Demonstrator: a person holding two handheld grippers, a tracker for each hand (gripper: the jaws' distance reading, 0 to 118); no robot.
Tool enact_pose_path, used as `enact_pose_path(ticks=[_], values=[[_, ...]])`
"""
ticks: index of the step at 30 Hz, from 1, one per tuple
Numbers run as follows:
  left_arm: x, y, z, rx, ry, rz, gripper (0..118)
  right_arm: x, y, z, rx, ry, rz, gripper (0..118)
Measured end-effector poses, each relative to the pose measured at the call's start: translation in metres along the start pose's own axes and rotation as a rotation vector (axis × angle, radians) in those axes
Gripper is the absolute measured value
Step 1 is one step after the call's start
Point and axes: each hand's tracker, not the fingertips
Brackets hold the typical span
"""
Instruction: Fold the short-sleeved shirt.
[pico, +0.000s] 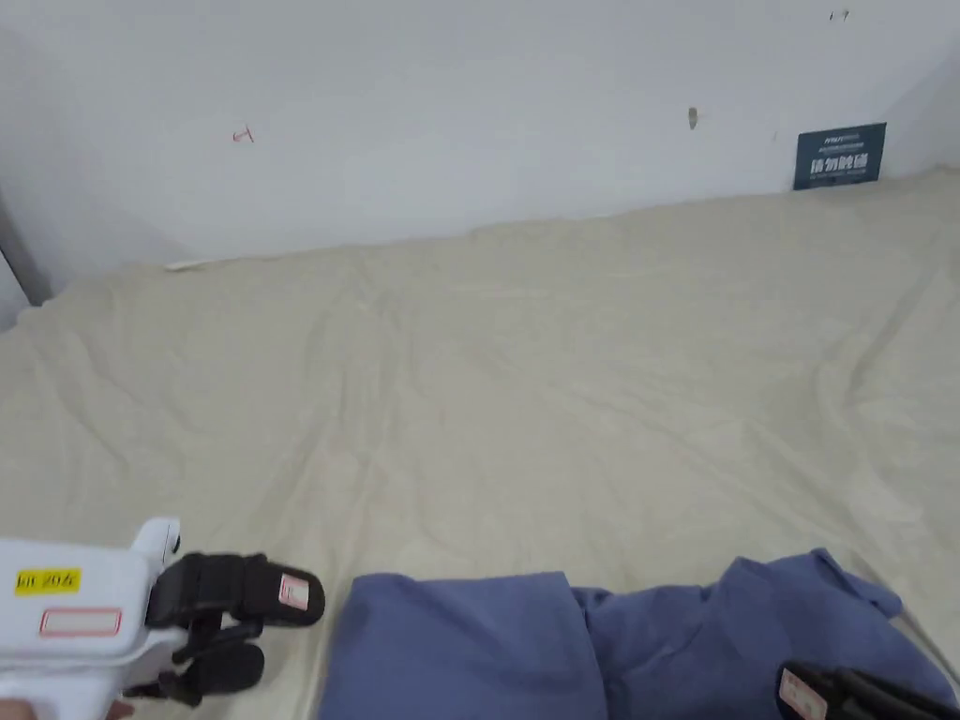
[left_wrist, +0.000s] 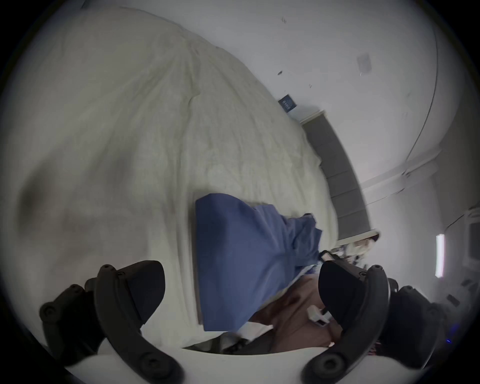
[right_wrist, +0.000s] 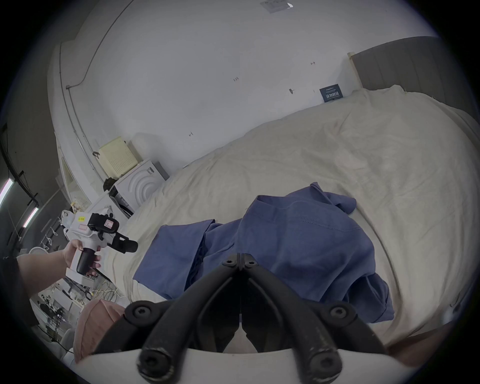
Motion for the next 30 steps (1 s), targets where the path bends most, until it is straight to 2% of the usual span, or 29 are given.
enact_pose_path(ticks=[3,6,8,10,13,16,19,20,21,22,23,24,25,27,28,29,30], values=[[-0.023,-0.002,-0.031,-0.089,-0.126,0.102,118,-0.007,-0.001,-0.003,-0.010,-0.003,0.031,0],[-0.038,-0.008,-0.064,-0.133,-0.095,0.076,118,-0.014,-0.003,-0.006,-0.017,-0.011,0.061,0],[-0.032,-0.008,-0.066,-0.086,-0.167,-0.005,118,-0.017,-0.005,-0.009,-0.027,-0.009,0.065,0],[-0.039,-0.003,-0.069,-0.081,-0.169,0.025,118,-0.015,-0.008,-0.013,-0.045,-0.005,0.063,0],[-0.041,-0.005,-0.079,-0.099,-0.272,0.091,118,-0.014,-0.009,-0.017,-0.059,-0.013,0.059,0],[-0.028,-0.016,-0.097,-0.116,-0.257,0.091,118,-0.011,-0.007,-0.018,-0.061,-0.009,0.039,0],[-0.009,-0.014,-0.098,-0.131,-0.132,0.054,116,-0.007,-0.007,-0.018,-0.061,-0.012,0.017,0],[-0.004,-0.015,-0.099,-0.134,-0.089,0.046,109,-0.006,-0.007,-0.018,-0.061,-0.016,0.012,0],[0.003,-0.018,-0.099,-0.133,-0.028,0.018,91,-0.004,-0.007,-0.017,-0.062,-0.018,0.006,0],[0.010,-0.017,-0.096,-0.116,0.050,-0.022,67,-0.002,-0.007,-0.017,-0.062,-0.017,0.000,0],[0.015,-0.019,-0.096,-0.110,0.132,-0.055,34,-0.001,-0.007,-0.017,-0.060,-0.016,-0.006,0],[0.020,-0.020,-0.099,-0.106,0.240,-0.089,15,0.000,-0.006,-0.016,-0.059,-0.017,-0.011,0],[0.020,-0.021,-0.102,-0.127,0.334,-0.090,15,0.001,-0.006,-0.016,-0.057,-0.019,-0.019,0],[0.024,-0.016,-0.095,-0.114,0.277,-0.039,15,0.004,-0.005,-0.015,-0.055,-0.019,-0.036,0],[0.036,-0.019,-0.098,-0.112,0.298,-0.038,15,0.006,-0.005,-0.014,-0.053,-0.018,-0.044,0],[0.044,-0.019,-0.098,-0.085,0.430,-0.144,15,0.007,-0.005,-0.013,-0.051,-0.016,-0.051,0],[0.051,-0.014,-0.094,-0.089,0.478,-0.199,15,0.008,-0.005,-0.012,-0.051,-0.013,-0.057,0]])
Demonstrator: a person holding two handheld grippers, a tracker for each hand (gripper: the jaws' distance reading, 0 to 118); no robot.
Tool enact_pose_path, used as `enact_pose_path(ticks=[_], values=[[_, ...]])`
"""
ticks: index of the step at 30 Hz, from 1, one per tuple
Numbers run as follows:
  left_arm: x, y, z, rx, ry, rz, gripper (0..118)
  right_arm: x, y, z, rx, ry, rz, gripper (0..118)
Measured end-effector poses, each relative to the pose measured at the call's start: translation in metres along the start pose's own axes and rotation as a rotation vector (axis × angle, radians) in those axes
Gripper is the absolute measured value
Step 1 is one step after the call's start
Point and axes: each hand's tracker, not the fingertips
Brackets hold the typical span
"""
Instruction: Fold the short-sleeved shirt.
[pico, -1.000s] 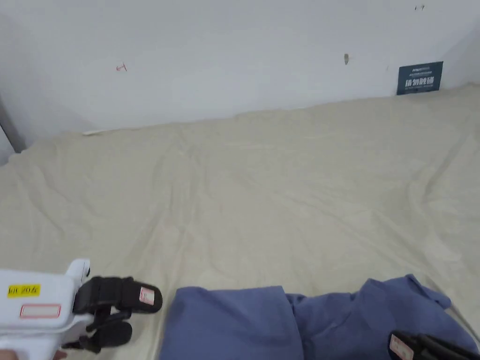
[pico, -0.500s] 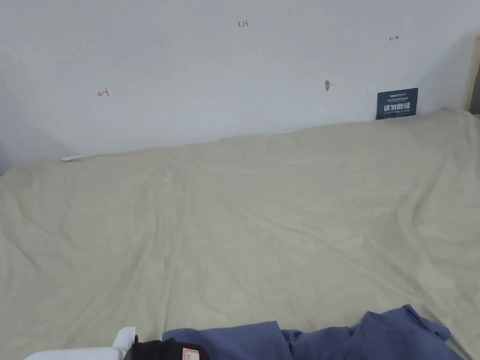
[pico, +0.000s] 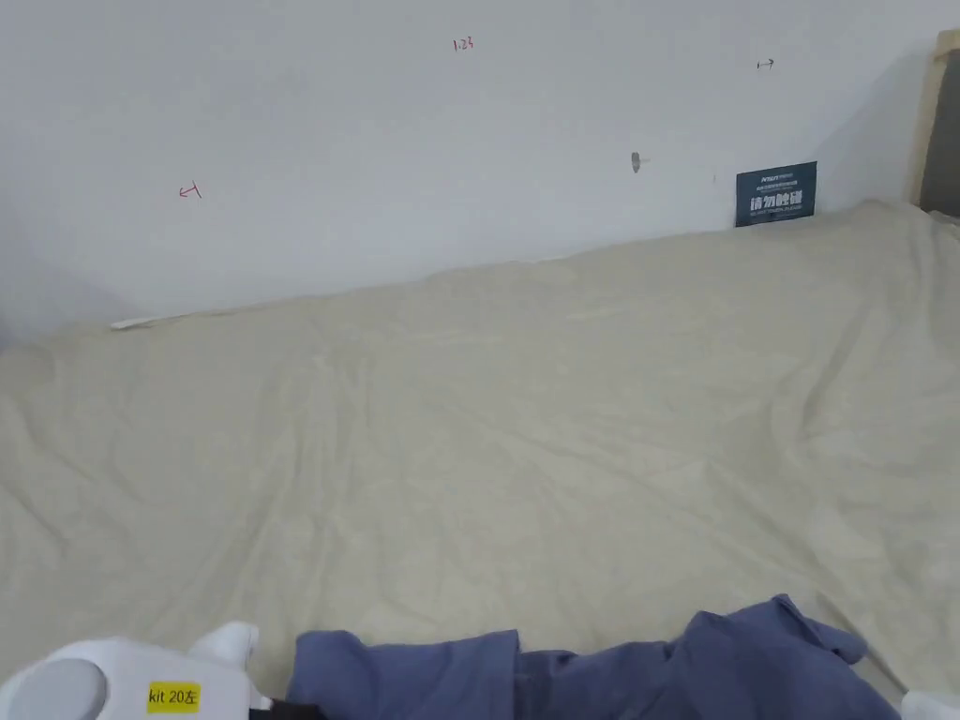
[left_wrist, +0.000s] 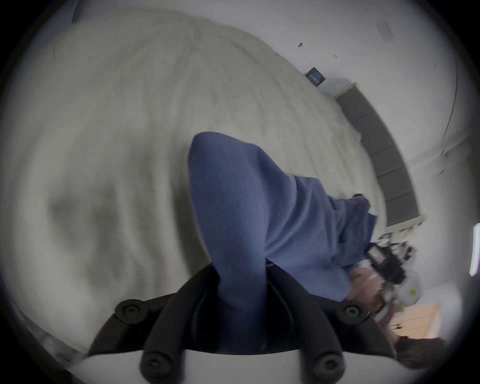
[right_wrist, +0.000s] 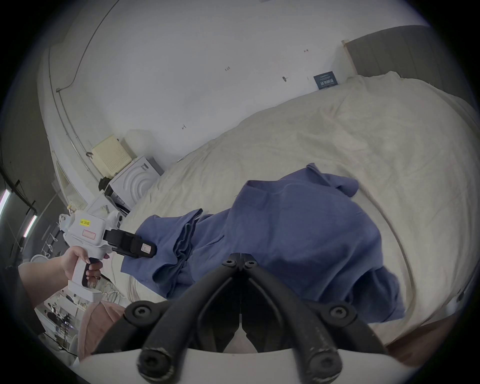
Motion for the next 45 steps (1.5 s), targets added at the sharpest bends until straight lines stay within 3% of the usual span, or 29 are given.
enact_pose_path(ticks=[6,9,14,20,24,31,32,35,36,38,43,45], values=[[-0.005,0.017,0.051,0.053,0.424,-0.068,14,0.008,0.001,0.003,0.002,0.016,-0.033,0],[-0.007,0.016,0.071,0.076,0.499,-0.019,14,0.013,0.003,0.002,0.003,0.041,-0.078,0],[0.029,0.007,0.069,0.030,0.420,-0.056,11,0.013,0.006,0.000,0.011,0.063,-0.105,0],[0.117,0.009,0.032,-0.002,0.156,-0.231,8,0.014,0.007,0.001,0.015,0.092,-0.128,0],[0.182,0.024,-0.007,-0.030,-0.005,-0.217,8,0.017,0.010,0.006,0.041,0.099,-0.152,0],[0.227,0.034,-0.079,-0.132,0.023,-0.267,11,0.036,0.013,0.020,0.098,0.070,-0.228,0],[0.223,0.037,-0.076,-0.138,-0.049,-0.243,19,0.039,0.012,0.021,0.103,0.068,-0.245,0],[0.203,0.041,-0.056,-0.160,-0.401,-0.140,102,0.051,0.012,0.023,0.108,0.055,-0.284,0],[0.199,0.041,-0.045,-0.133,-0.444,-0.143,118,0.054,0.011,0.024,0.107,0.048,-0.296,0],[0.193,0.041,-0.022,-0.062,-0.445,-0.154,118,0.060,0.010,0.026,0.104,0.038,-0.310,0],[0.195,0.028,0.008,0.079,-0.165,-0.267,118,0.068,0.005,0.034,0.105,0.009,-0.317,0],[0.198,0.025,0.003,0.045,-0.106,-0.338,114,0.070,0.004,0.036,0.108,0.002,-0.317,0]])
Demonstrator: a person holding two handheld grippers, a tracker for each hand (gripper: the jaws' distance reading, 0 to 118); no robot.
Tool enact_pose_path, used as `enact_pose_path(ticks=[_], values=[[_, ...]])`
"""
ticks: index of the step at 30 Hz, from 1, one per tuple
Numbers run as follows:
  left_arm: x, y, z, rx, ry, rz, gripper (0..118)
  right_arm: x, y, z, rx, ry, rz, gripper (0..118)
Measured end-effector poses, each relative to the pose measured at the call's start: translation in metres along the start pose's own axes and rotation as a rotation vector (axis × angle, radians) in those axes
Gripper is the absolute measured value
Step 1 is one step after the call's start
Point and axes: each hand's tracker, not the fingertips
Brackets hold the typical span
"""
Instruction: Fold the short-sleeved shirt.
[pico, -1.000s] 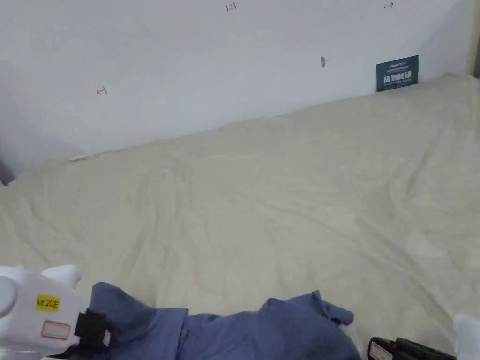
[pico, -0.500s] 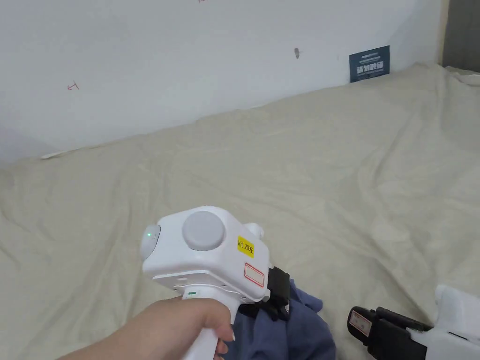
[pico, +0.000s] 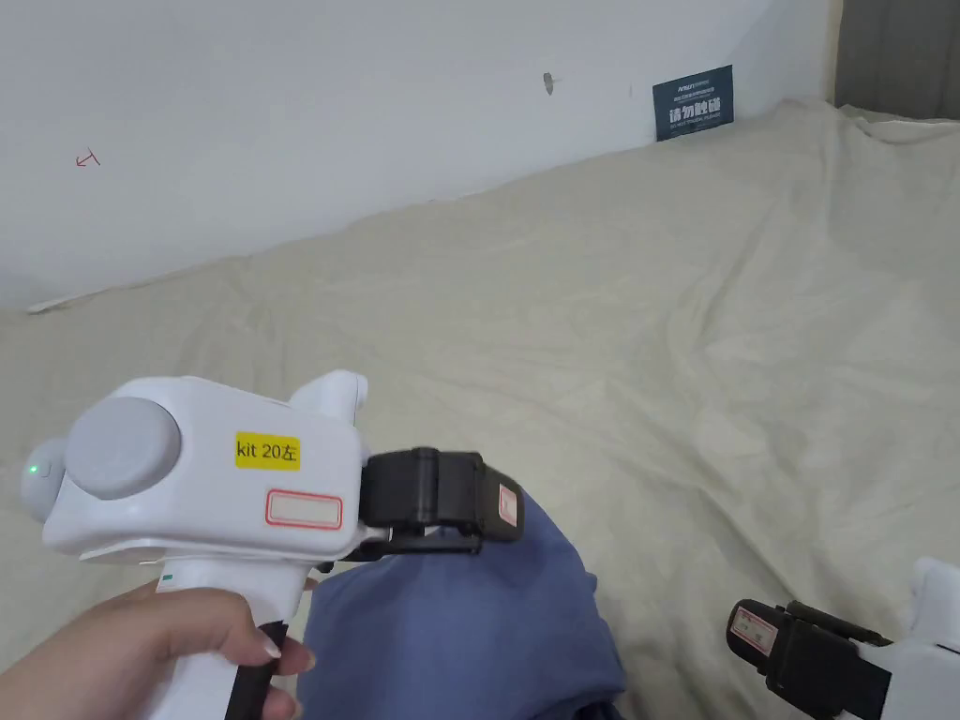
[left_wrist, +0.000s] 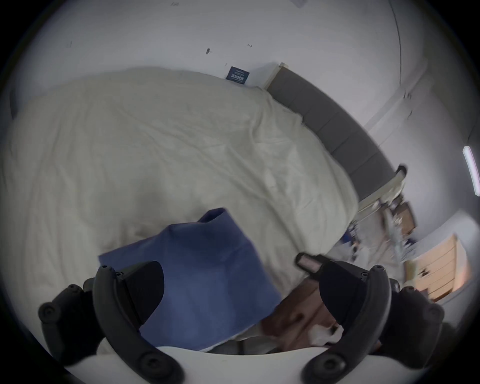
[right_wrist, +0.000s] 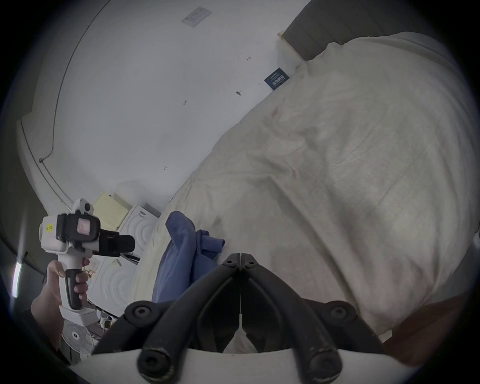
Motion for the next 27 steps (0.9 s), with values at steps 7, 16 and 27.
enact_pose_path(ticks=[7,16,27], values=[[0.037,-0.011,-0.073,-0.092,0.123,-0.144,4,-0.001,-0.001,0.002,0.008,0.000,-0.012,0],[0.038,-0.019,-0.128,-0.227,-0.055,-0.061,4,-0.012,-0.004,0.003,0.018,-0.004,0.088,0],[0.021,-0.104,0.055,0.744,-0.049,-0.038,4,-0.049,0.007,0.027,0.084,0.024,0.234,0]])
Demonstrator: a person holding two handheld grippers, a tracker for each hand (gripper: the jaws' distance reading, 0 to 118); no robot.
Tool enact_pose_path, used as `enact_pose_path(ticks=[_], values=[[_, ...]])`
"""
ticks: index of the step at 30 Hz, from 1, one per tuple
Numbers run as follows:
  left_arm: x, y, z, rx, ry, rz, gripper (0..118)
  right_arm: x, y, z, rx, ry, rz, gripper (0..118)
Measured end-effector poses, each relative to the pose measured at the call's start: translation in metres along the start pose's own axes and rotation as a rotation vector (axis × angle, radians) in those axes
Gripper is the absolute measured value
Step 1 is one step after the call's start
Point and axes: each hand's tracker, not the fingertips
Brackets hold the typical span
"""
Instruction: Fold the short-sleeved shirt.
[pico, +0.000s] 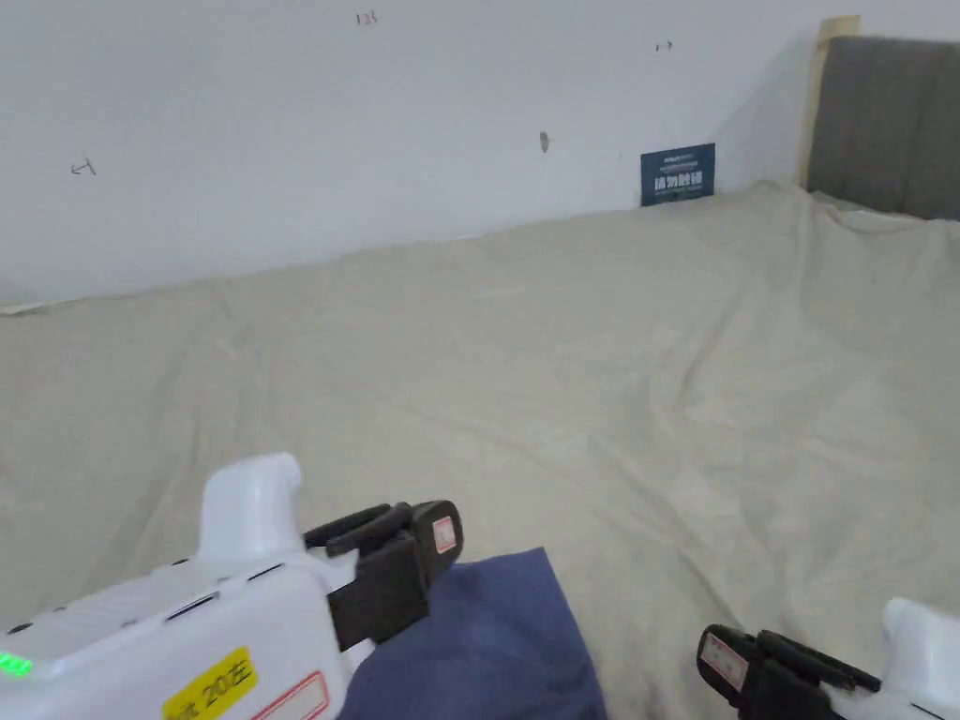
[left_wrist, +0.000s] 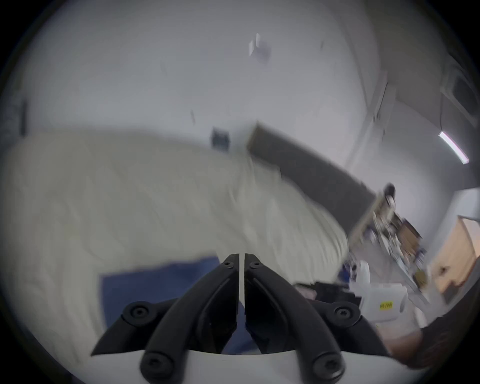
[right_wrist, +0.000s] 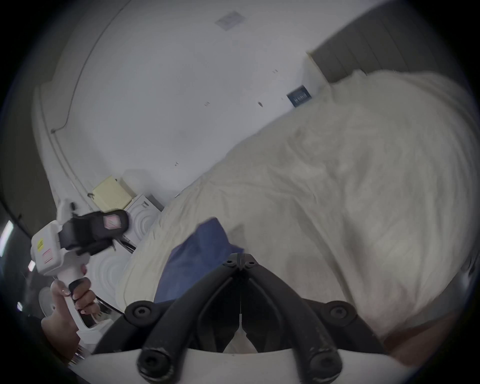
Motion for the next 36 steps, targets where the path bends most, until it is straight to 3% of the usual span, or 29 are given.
enact_pose_path(ticks=[3,6,10,12,14,17,22,28,36], values=[[0.003,0.007,0.058,0.246,0.064,0.023,3,-0.047,0.022,0.021,0.145,0.010,0.234,0],[0.008,0.005,0.085,0.349,0.350,-0.110,3,-0.101,0.031,0.043,0.366,-0.031,0.457,0],[0.008,-0.010,0.090,0.376,0.556,-0.326,3,-0.154,0.015,0.057,0.639,-0.092,0.586,0],[0.004,-0.017,0.092,0.413,0.599,-0.341,3,-0.166,0.007,0.054,0.627,-0.106,0.640,0],[-0.002,-0.028,0.097,0.477,0.577,-0.293,3,-0.165,-0.007,0.049,0.633,-0.092,0.616,0],[-0.007,-0.048,0.089,0.477,0.690,-0.373,3,-0.151,-0.030,0.029,0.622,-0.241,0.668,0],[-0.012,-0.069,0.084,0.387,0.681,-0.374,3,-0.124,-0.053,0.019,0.548,-0.335,0.657,0],[-0.014,-0.076,0.086,0.384,0.677,-0.314,3,-0.118,-0.049,0.017,0.525,-0.353,0.632,0],[-0.016,-0.076,0.085,0.362,0.715,-0.333,3,-0.116,-0.051,0.014,0.511,-0.351,0.619,0]])
